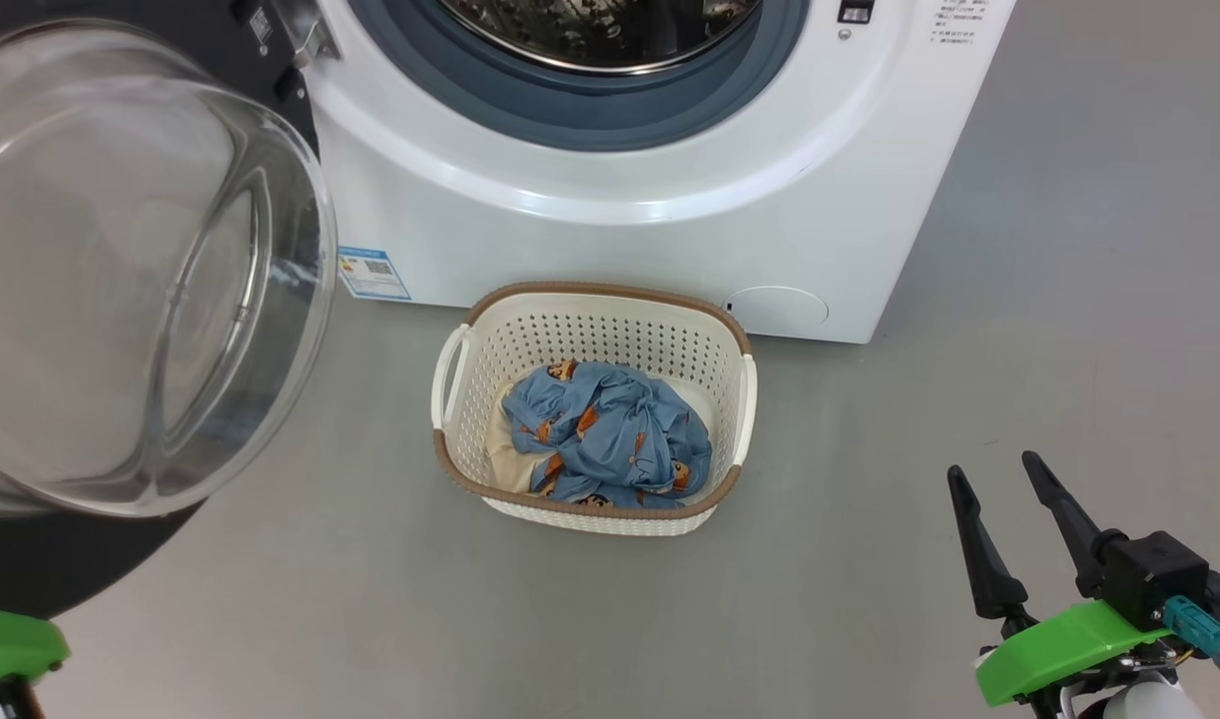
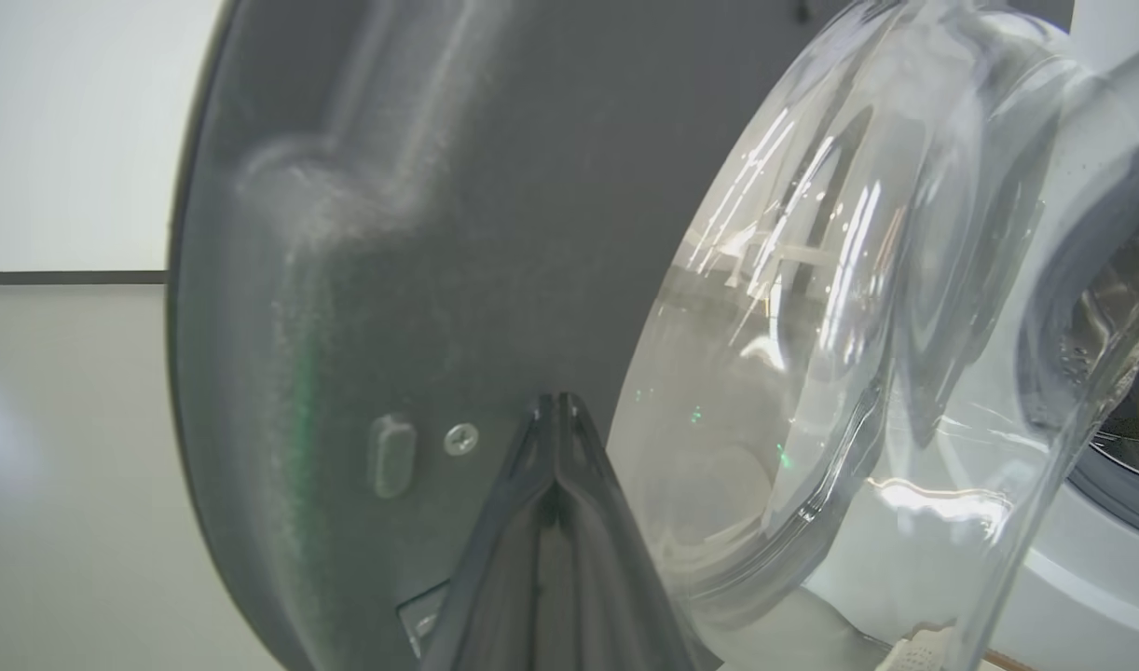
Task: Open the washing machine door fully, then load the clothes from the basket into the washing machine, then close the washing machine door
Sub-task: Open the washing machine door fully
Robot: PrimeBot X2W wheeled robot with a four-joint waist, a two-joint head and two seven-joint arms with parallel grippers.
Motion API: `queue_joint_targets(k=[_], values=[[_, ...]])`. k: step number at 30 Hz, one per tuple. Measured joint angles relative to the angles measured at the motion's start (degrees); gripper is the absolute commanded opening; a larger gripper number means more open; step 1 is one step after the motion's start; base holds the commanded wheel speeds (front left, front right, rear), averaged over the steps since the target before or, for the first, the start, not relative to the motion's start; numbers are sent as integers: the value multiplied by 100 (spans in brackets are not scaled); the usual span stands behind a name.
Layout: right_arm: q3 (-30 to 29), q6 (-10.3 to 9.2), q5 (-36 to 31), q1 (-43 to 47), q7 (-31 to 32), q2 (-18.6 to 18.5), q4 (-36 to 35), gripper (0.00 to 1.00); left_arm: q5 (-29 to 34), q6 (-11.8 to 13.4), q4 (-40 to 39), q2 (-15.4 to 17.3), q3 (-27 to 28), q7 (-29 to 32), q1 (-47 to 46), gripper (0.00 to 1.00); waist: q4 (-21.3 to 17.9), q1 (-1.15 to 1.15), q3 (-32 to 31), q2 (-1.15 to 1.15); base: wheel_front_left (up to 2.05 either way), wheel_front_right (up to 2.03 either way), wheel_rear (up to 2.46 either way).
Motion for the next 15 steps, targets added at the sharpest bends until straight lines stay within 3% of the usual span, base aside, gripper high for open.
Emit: queue_joint_targets(k=[15], values=[[45,0,70,-51,27,-11,-13,100,234,-391,660,120,509,0,-428,0,-24,0,83,0,0,0,0]])
